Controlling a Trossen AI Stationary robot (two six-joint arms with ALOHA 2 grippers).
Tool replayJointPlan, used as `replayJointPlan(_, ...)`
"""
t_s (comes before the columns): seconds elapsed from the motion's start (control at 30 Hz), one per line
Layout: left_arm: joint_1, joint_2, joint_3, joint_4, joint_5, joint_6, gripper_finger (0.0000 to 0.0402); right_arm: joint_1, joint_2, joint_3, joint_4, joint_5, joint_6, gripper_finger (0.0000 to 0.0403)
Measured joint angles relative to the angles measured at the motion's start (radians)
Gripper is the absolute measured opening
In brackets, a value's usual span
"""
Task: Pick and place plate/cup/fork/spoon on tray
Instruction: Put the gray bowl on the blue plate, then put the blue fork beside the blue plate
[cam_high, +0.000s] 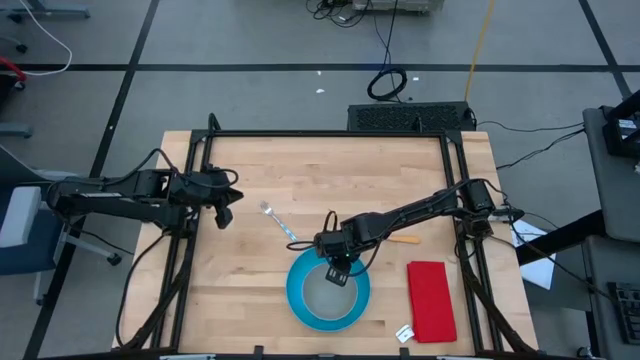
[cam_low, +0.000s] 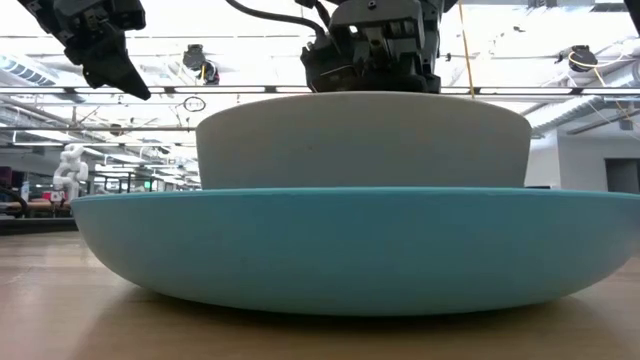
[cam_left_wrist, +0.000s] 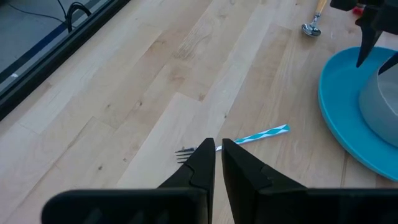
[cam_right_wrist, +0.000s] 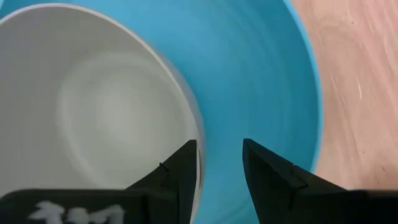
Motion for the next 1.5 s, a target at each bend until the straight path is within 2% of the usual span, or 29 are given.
replayJointPlan(0.7,0.000,0.000,0.000,0.000,0.000,0.000,0.0031,-0.018,-0.004,0.000,0.020,-0.005,-0.019,0.0120)
replayJointPlan(1.3,0.000,0.000,0.000,0.003,-0.001,-0.001,0.0031,-0.018,-0.080,0.000,0.029,0.000,0.003,0.0120)
replayJointPlan(1.5,-0.001,0.000,0.000,0.005,0.014,-0.031,0.0031,-0.030,-0.136,0.000,0.020,0.125,-0.058,0.0120)
